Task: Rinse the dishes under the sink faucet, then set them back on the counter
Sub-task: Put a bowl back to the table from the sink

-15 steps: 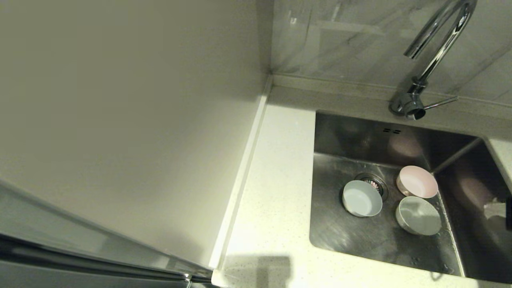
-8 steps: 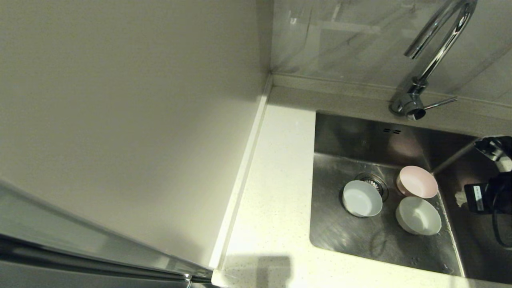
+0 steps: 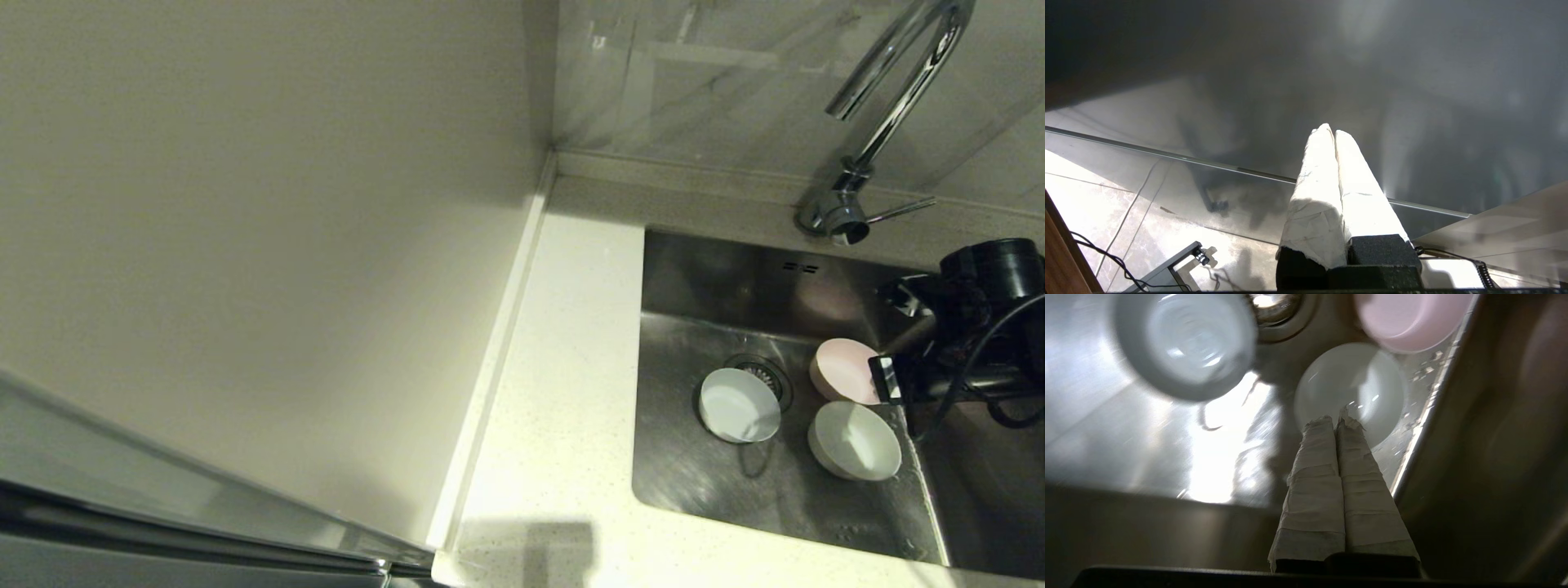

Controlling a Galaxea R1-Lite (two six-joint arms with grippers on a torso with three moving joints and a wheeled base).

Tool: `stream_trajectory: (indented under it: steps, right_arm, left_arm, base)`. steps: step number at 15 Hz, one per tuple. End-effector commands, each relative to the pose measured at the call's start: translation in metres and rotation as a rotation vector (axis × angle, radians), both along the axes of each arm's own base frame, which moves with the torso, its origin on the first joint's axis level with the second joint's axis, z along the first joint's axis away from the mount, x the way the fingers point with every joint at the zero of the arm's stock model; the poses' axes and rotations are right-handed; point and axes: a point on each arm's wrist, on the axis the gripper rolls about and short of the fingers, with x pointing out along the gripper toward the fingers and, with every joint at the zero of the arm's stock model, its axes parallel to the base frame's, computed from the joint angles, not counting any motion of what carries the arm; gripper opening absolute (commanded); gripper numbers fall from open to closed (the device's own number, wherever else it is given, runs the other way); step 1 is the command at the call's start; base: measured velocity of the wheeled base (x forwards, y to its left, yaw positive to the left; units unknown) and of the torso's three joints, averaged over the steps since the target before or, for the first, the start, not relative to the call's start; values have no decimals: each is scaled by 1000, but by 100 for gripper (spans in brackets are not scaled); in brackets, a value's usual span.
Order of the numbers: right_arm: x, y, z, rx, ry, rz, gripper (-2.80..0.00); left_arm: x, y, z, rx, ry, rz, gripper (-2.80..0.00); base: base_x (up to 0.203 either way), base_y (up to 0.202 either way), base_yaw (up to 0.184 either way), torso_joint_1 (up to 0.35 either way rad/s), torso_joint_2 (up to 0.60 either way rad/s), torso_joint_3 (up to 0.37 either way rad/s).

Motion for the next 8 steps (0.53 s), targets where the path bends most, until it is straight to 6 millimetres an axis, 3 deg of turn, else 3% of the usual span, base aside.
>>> stream_trajectory:
  steps: [1,4,8]
  right_arm:
    - [22,1,-27,-14,60,-17,-280]
    - [40,15,-33,36,37,-133,-280]
    - [56,17,-38,63,42,-202,-280]
  left_arm:
    - [0,0,0,-1,-4,1,-280]
    - [0,0,0,-1,-4,-1,-280]
    - [0,0,0,-1,-4,1,-280]
  base:
    - [0,0,0,0,0,0]
    - [0,0,0,0,0,0]
    - [0,0,0,0,0,0]
